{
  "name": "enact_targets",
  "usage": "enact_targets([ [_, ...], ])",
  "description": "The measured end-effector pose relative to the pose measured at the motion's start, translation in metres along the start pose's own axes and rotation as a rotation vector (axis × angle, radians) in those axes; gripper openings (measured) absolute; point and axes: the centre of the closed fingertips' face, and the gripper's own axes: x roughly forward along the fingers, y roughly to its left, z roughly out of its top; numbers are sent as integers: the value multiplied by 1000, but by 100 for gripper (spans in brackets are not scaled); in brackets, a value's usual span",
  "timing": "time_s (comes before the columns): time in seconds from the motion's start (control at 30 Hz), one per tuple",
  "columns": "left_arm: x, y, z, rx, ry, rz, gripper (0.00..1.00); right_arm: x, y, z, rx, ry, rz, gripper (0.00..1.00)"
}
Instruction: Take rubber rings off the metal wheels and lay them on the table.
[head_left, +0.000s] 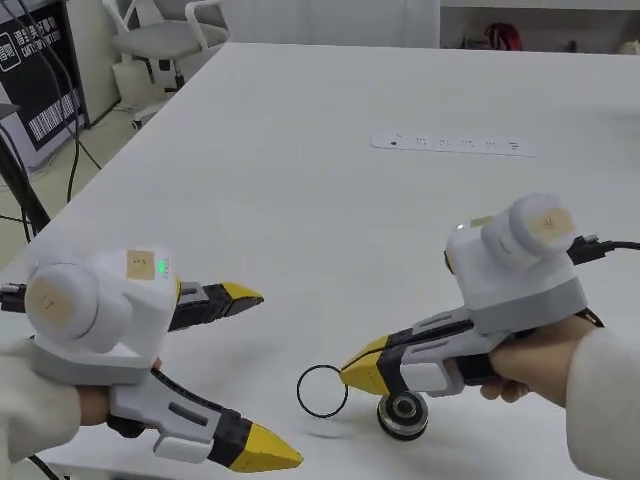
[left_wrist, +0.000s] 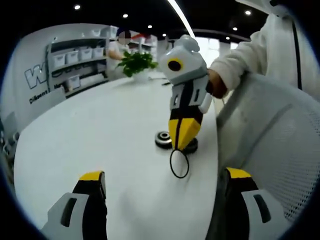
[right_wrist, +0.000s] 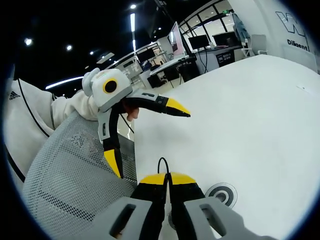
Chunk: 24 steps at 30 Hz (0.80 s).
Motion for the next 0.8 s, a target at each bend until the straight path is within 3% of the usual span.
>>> enact_targets([
  [0.43, 9, -6, -9, 2, 37, -32, 100, 10, -11, -15, 5, 40, -45, 0],
  [0.8, 14, 1, -19, 10, 58, -35, 100, 15, -16, -23, -4, 64, -66, 0],
])
